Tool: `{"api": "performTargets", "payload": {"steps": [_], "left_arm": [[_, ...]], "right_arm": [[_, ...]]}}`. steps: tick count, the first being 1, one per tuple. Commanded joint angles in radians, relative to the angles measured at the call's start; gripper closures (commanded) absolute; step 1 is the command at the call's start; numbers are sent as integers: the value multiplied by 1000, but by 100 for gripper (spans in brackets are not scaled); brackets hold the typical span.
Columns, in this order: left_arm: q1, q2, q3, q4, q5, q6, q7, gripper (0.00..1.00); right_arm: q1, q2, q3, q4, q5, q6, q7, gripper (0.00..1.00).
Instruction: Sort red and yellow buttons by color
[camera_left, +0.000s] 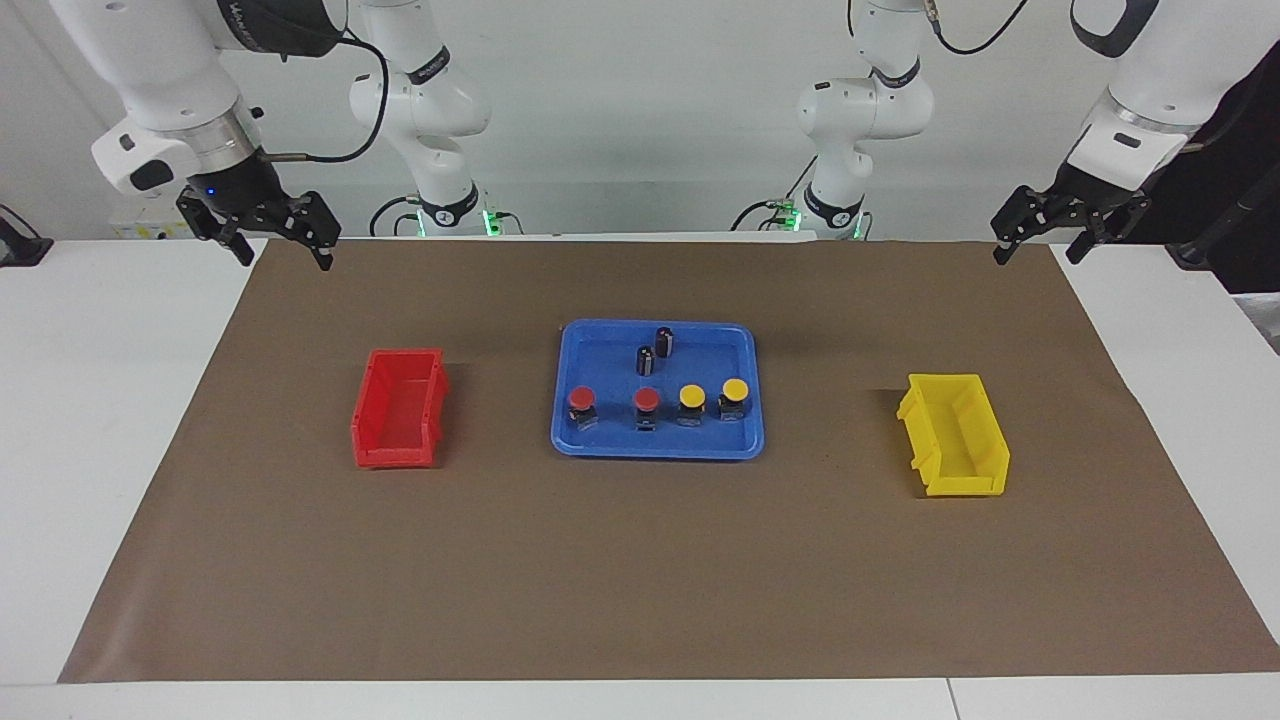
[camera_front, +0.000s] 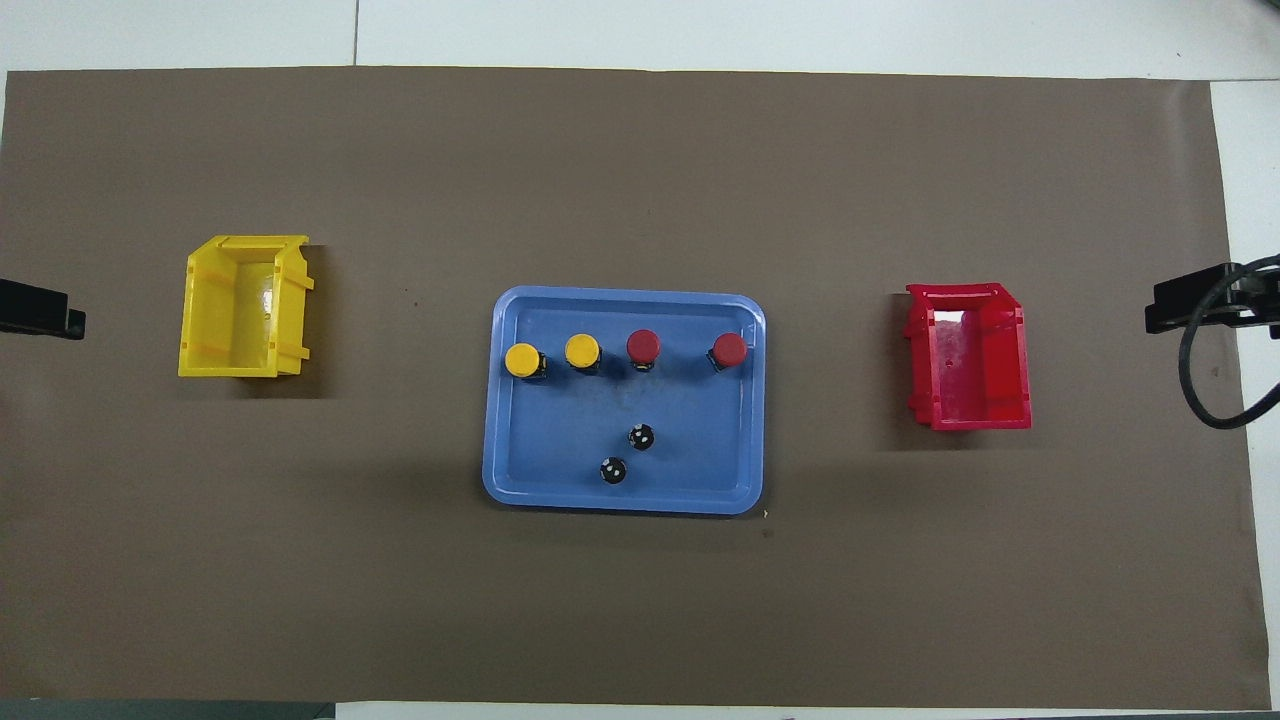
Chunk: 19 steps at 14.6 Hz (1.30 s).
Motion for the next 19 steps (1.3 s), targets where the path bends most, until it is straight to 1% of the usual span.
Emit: {"api": "performTargets", "payload": {"steps": [1,4,8,9,11,13,14,15,16,17,18,19], "left_arm": [[-1,-31,-14,-28,-5,-40,4,0],[-35,-34,-17,-30,-5,-45,7,0],[-36,-33,-19,-25,-3,-37,7,0],[-36,-37,-19,-36,-3,-43,9,0],[-33,-68,-20,-92,-3,-26,13,0],[-30,-74,-20,-105,-3,-20,16,0],[-30,-73,-20,-105,-3,-28,18,0],[-33,-76,-20,-105,-5,-46,19,0],[-33,-80,-20,-104,-4,-80,18,0],[-32,-80,-20,-102,-3,-80,16,0],[-35,-80,-20,-97,-3,-80,16,0],[-36,-82,-22,-94,-3,-75,16,0]], "right_arm": [[-7,-11,1,-14,15,3,-26,0],[-5,-11,1,-14,15,5,-25,0],[-5,-12,-1,-16,13,2,-25,0],[-5,-11,-1,-16,12,3,-25,0],[-4,-11,2,-14,10,13,-26,0],[1,10,28,3,12,71,-26,0],[13,14,71,-3,15,95,-2,0],[41,38,100,-2,18,123,80,0],[88,82,128,13,15,143,215,0],[142,128,142,38,15,180,321,0],[221,195,142,65,6,224,425,0],[290,252,142,76,0,294,519,0]]}}
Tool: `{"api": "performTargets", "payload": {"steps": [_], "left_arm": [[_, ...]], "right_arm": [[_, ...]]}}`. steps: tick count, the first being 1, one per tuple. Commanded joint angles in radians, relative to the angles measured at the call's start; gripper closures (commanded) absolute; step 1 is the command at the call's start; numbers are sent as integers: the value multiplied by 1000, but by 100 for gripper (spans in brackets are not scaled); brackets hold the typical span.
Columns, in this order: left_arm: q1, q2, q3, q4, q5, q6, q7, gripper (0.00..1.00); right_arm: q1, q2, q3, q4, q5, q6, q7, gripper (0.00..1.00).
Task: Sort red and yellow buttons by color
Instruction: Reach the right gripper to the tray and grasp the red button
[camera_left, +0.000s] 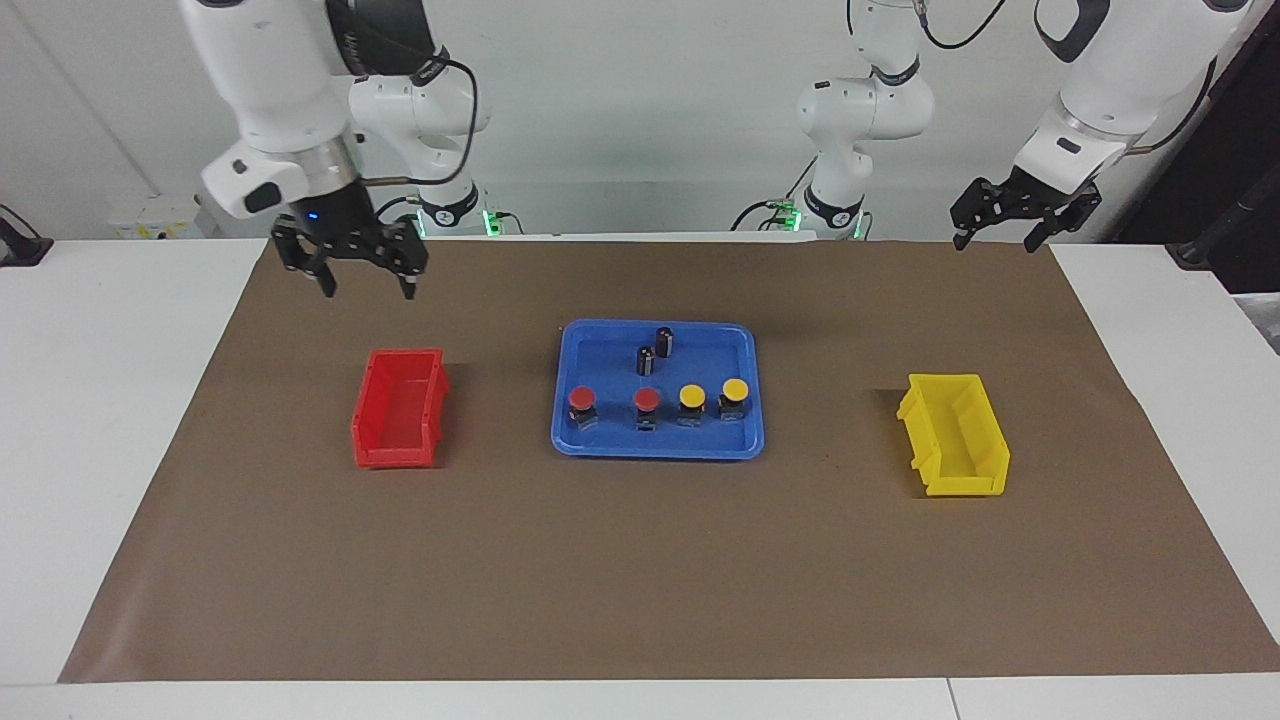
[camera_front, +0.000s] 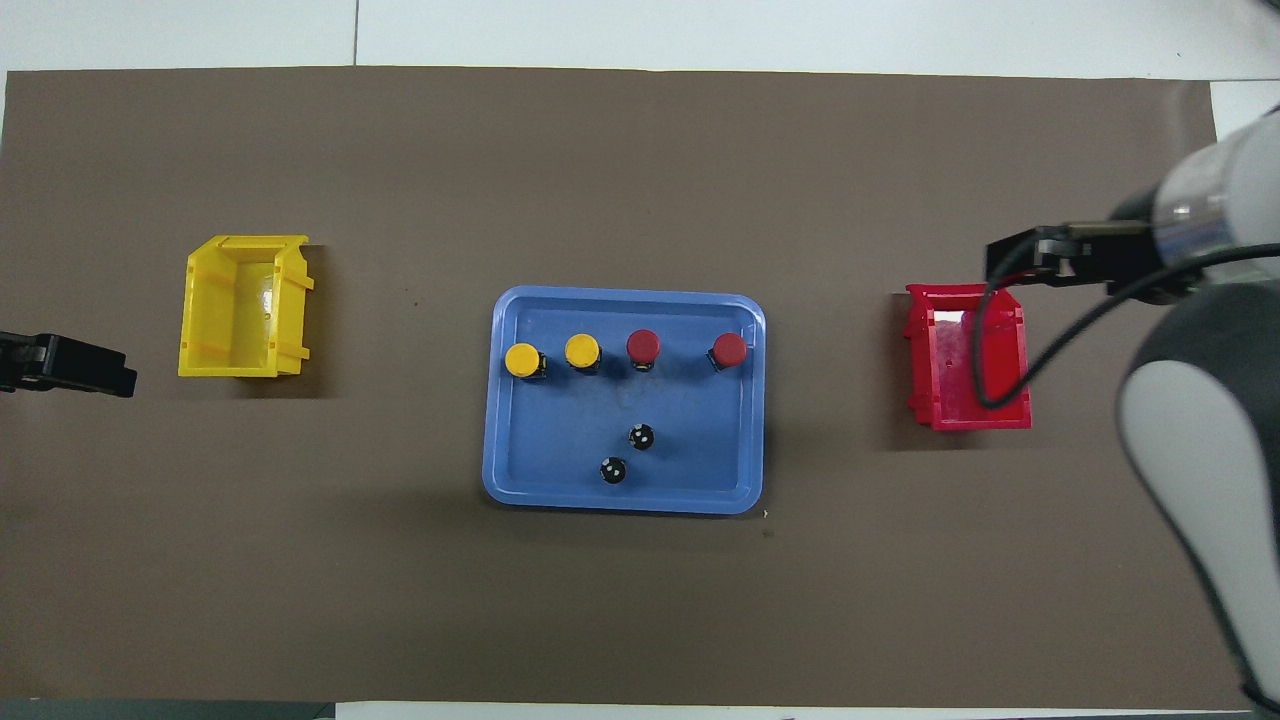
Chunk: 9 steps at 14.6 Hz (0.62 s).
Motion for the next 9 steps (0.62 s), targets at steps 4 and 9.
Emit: {"api": "performTargets", "payload": {"steps": [4,9], "left_arm": [[-7,-29,3,-24,-3,19,14,0],[6,-32,5,-24,-3,22,16,0]], "right_arm": [[206,200,4,-58,-37,310,300,0],[219,166,4,-254,-39,484,297,0]]}}
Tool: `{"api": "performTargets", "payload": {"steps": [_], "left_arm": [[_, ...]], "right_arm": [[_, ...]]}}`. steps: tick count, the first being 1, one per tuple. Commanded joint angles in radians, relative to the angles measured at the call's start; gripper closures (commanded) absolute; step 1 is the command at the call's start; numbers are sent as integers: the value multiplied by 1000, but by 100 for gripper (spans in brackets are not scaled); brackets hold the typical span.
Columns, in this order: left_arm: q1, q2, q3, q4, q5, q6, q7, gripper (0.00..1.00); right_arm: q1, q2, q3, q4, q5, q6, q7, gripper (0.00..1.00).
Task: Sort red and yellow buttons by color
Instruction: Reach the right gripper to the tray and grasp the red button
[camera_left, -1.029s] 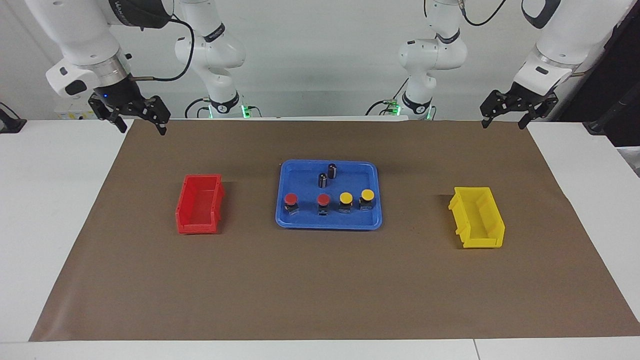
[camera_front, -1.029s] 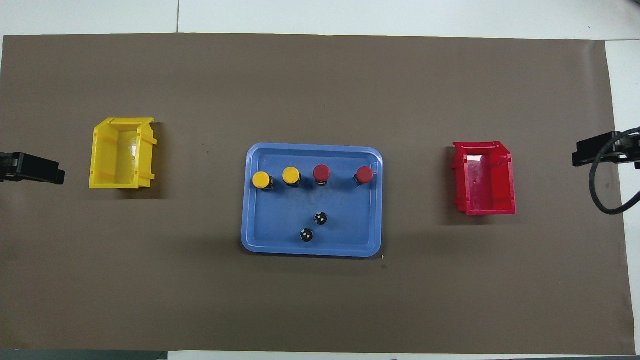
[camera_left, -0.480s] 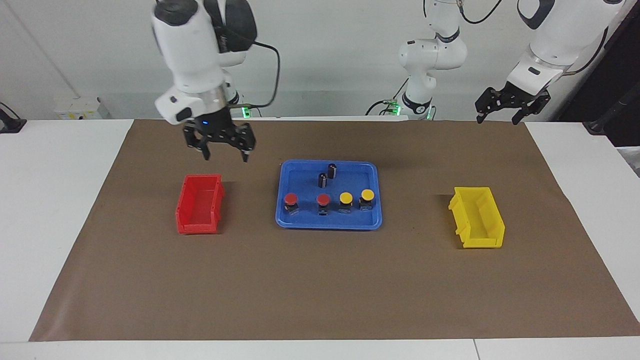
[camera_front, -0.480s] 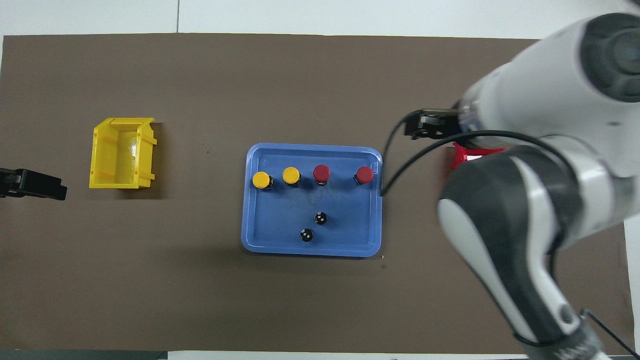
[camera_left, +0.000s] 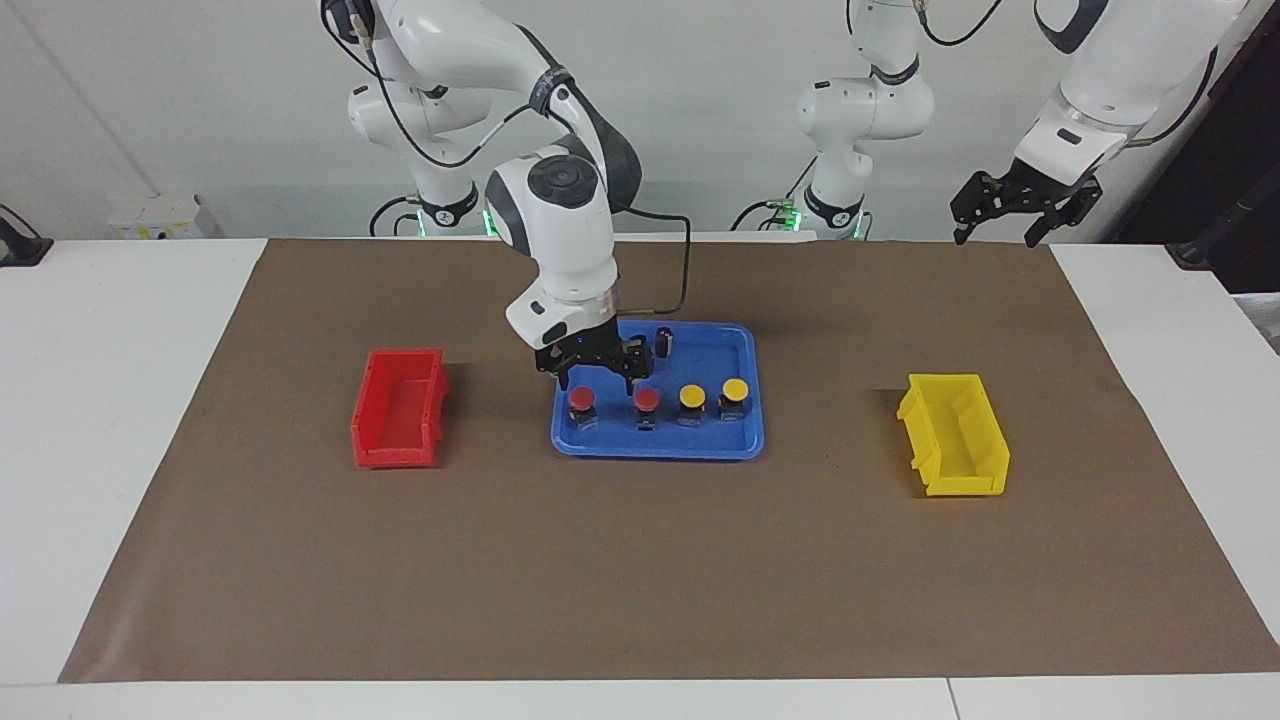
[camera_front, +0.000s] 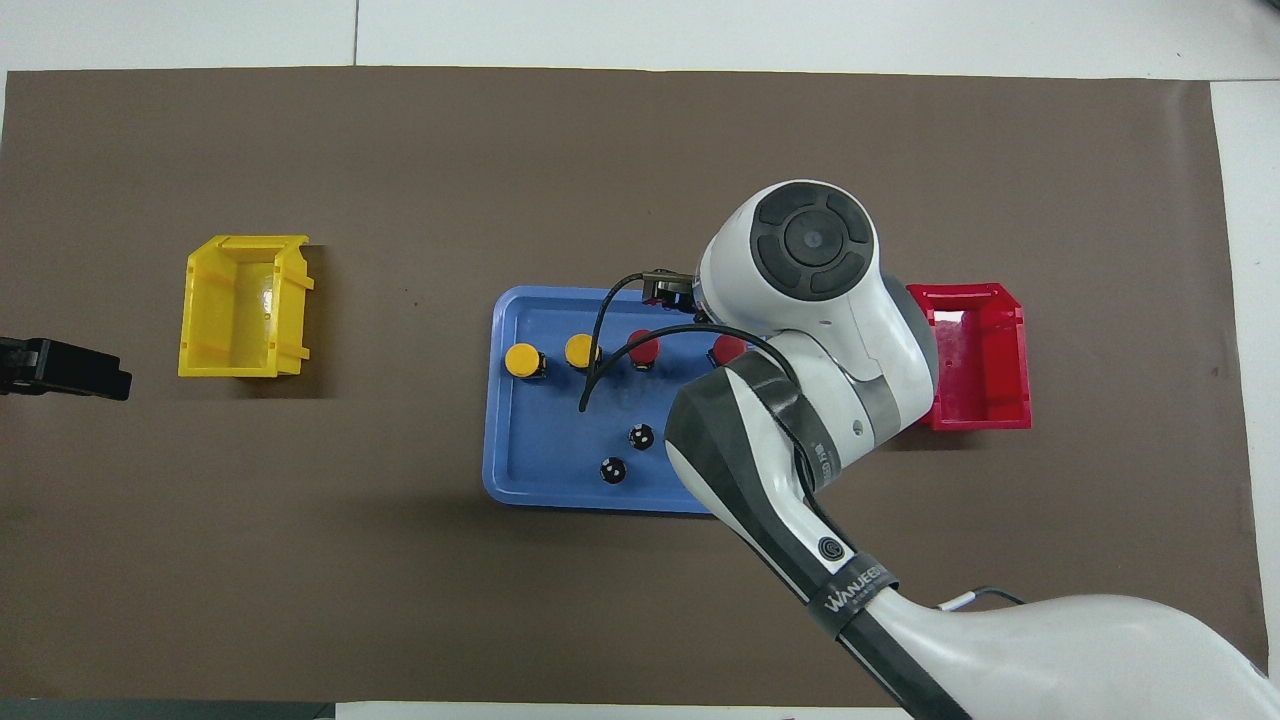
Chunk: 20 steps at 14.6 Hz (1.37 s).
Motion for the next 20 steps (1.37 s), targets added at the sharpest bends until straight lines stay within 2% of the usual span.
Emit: {"api": "performTargets", "payload": {"steps": [1,3,6,9,12,15,17,18,20], "left_arm": [[4,-24,6,-27,-3,24,15,0],[6,-24,8,-28,-3,50,17,0],[6,-22,11,-28,-3,47,3,0],[-2,-27,8,-15,-3,36,3,0],[-5,-39,5,-16,-3,39,0,0],[7,-42,16,-41,-5,102,11,0],[6,-47,14,-48,-5,104,11,0],[6,-55,14,-59,-5,99,9,0],[4,-82,13,-109,-5,116,11,0]], "right_arm": [[-22,-68,1,-138,-6,85,-27,0],[-29,-90,1,-194,-6,111,-81,5],[-33,-105,0,-253,-6,165,-132,19],[-20,-56,0,-251,-29,202,-130,23],[-22,-54,1,-253,-57,202,-133,27],[-17,-41,1,-253,-57,214,-127,31],[-16,-41,1,-253,-57,214,-126,37],[-14,-41,1,-251,-57,214,-124,44],[-8,-38,1,-235,-57,202,-127,68]]}}
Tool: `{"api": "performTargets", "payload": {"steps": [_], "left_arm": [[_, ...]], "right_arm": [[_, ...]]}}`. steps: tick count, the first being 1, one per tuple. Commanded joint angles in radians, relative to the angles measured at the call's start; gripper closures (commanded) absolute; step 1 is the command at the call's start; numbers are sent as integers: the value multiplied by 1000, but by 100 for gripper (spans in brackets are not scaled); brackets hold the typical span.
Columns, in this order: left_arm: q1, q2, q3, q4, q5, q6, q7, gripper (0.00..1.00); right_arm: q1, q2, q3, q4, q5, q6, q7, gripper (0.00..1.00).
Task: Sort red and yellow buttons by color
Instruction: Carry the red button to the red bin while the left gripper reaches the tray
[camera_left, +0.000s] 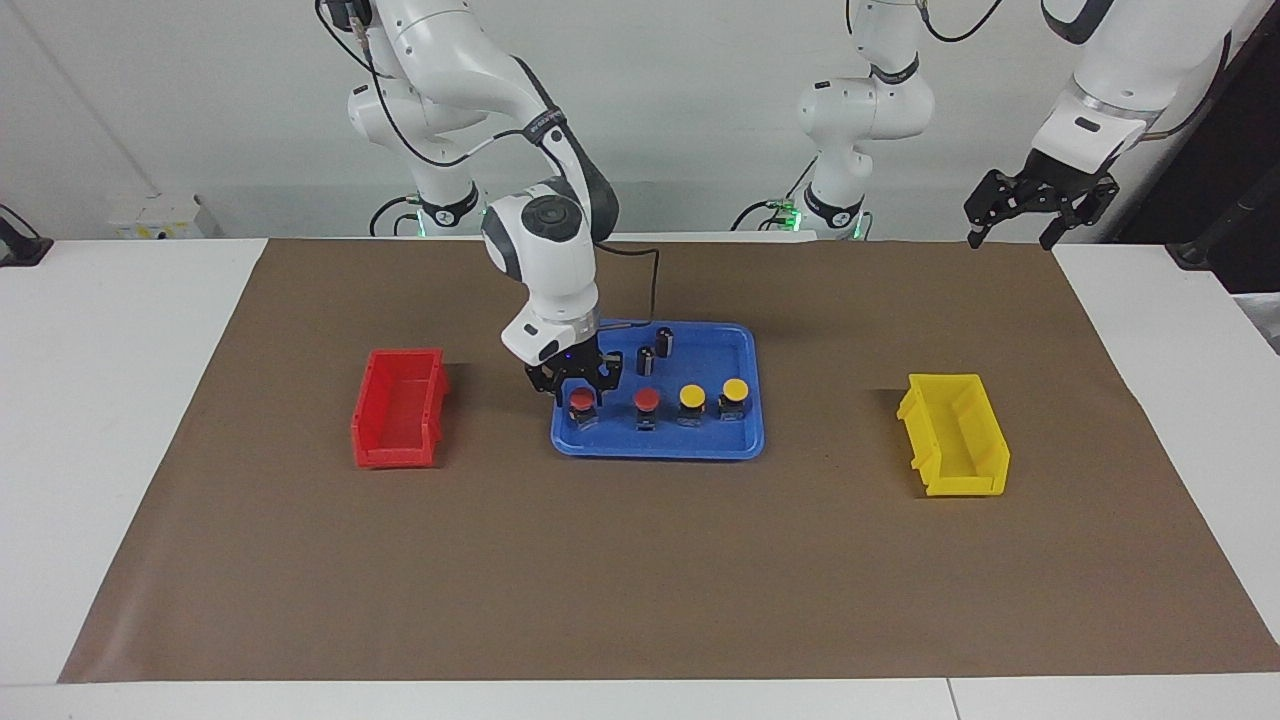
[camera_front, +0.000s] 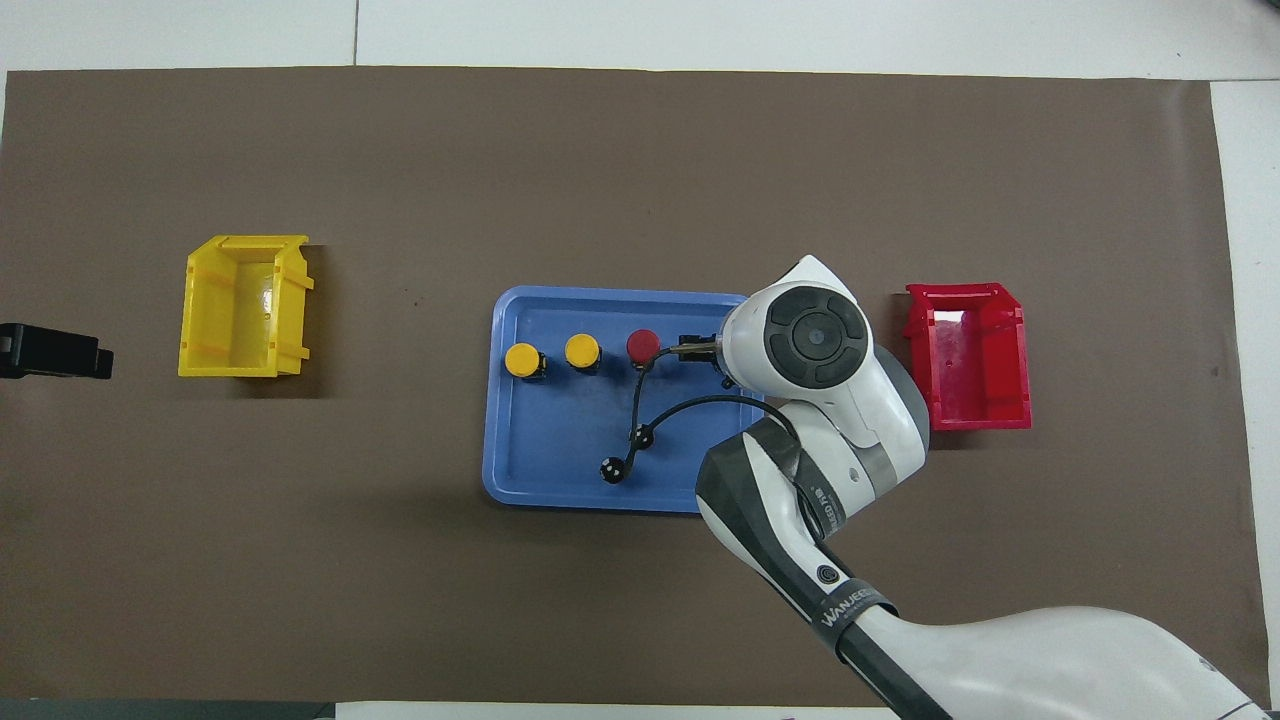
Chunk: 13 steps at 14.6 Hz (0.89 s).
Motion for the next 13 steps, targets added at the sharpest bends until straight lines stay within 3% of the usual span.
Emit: {"api": "performTargets", "payload": {"steps": [1,4,6,10,13], "left_arm": [[-5,-60,0,-89,-3,59,9,0],[-13,-48,-9,-87,-5,104,0,0],[-85,-8,-11,-87,-5,151,-65,0],[-309,125,-9,-113,-5,363,-415,0],[-419,275,-9,-116,-5,501,-550,1]], "right_arm": [[-1,5,4,37,-8,-6,-13,78],[-33,6,3,230,-8,-229,-24,81],[-114,-71,3,261,-2,-343,-118,81],[-333,-266,1,68,58,-393,-420,81],[-448,-349,0,-96,108,-309,-571,81]]}}
